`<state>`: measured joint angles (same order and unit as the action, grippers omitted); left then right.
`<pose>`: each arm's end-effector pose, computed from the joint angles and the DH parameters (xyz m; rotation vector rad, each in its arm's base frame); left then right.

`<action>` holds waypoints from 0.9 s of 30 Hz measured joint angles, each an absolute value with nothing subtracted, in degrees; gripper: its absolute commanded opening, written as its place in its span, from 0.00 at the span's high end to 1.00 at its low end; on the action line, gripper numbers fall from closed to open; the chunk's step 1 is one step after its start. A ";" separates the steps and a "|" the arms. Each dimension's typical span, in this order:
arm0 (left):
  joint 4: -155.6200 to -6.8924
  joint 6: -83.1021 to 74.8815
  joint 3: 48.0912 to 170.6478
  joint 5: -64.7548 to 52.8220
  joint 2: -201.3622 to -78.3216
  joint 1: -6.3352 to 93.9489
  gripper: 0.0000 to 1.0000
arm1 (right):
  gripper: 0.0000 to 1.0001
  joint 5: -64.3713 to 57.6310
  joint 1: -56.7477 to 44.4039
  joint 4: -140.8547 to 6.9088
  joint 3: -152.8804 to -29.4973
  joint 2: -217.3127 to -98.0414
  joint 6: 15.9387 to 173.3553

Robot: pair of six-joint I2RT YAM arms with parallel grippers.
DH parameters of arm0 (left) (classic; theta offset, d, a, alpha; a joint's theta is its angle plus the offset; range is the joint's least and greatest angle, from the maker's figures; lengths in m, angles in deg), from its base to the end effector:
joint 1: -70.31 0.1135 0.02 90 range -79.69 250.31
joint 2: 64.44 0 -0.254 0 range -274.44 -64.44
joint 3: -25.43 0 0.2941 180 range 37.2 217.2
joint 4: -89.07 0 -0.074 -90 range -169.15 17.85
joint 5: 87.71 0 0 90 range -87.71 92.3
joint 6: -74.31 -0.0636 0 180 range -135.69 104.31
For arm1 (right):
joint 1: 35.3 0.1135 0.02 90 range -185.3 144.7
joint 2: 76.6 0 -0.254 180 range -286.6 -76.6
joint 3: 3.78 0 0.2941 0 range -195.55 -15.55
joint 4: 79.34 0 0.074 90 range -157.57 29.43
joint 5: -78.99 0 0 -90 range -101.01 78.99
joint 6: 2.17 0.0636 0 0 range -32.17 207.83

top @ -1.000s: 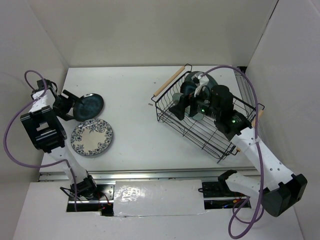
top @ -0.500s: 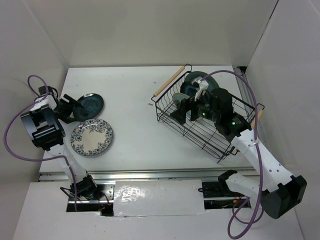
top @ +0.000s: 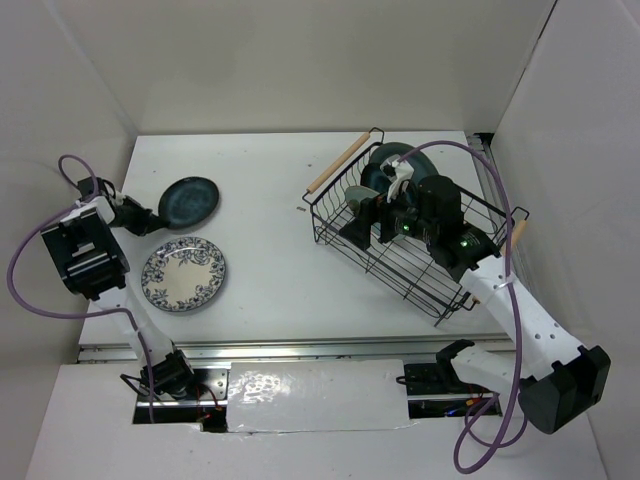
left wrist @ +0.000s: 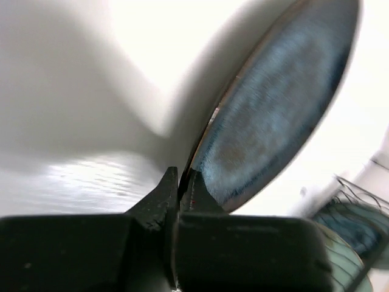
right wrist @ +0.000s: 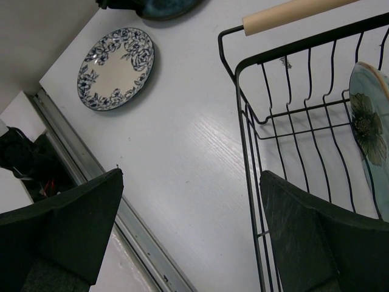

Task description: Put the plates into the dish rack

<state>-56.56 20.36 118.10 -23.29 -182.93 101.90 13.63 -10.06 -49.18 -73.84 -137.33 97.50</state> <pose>0.4158 0.2234 0.0947 -1.3045 2.2268 -0.6110 0.2684 0.1558 0.3359 -0.5595 1.9073 0.8160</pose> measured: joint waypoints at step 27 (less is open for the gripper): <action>-56.67 21.91 104.16 -26.92 -161.36 94.43 1.00 | 0.00 14.75 -10.04 -47.71 -74.80 -138.92 97.90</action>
